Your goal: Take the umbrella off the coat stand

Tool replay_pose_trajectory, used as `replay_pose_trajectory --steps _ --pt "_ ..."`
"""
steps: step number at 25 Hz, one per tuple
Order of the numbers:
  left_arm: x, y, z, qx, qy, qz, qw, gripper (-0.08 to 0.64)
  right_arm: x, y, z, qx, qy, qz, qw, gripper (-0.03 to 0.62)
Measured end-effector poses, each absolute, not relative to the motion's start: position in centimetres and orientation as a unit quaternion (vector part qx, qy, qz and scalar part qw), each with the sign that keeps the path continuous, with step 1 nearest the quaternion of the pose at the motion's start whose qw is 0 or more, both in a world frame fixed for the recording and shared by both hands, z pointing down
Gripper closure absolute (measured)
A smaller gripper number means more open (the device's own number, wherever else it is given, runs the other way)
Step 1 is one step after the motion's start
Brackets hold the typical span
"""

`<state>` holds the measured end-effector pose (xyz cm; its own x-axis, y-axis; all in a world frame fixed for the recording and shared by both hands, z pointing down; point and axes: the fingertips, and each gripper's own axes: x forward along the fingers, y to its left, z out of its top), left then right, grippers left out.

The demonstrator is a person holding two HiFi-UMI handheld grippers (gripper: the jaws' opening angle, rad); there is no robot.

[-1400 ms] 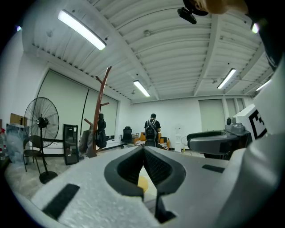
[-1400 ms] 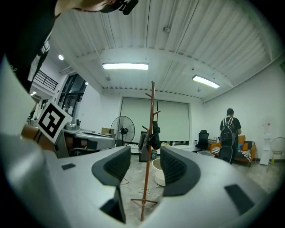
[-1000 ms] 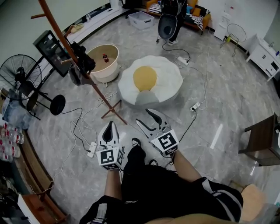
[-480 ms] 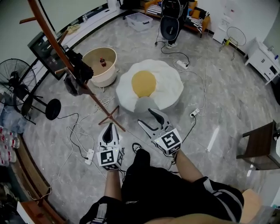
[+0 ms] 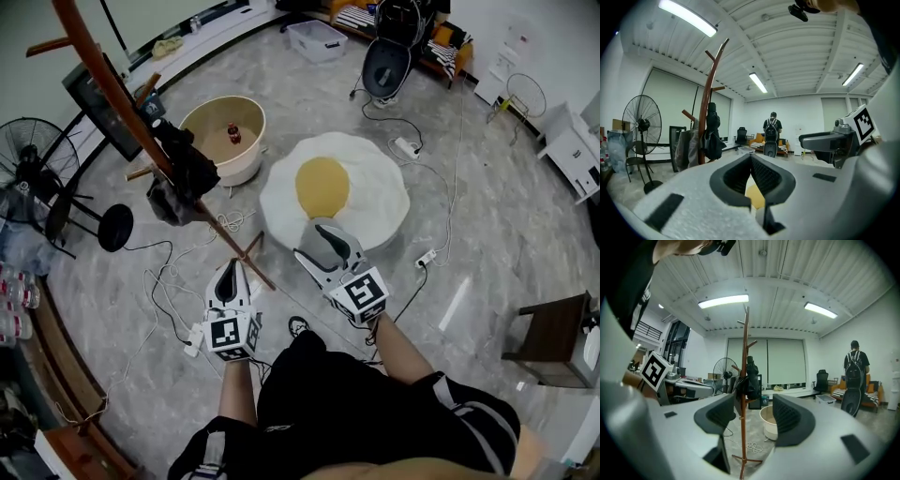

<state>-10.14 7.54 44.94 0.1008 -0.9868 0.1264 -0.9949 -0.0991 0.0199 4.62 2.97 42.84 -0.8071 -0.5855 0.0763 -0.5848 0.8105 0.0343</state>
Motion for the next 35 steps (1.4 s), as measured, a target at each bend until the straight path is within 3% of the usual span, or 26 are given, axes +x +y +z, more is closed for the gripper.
replay_pose_trajectory --steps 23,35 --pt "-23.8 0.3 43.6 0.582 -0.812 0.018 0.031 0.56 -10.8 -11.8 42.1 0.11 -0.994 -0.002 0.022 0.327" --pt "-25.0 -2.3 43.9 0.437 -0.898 0.02 0.05 0.56 -16.7 -18.9 40.4 -0.088 -0.996 -0.019 0.023 0.314"
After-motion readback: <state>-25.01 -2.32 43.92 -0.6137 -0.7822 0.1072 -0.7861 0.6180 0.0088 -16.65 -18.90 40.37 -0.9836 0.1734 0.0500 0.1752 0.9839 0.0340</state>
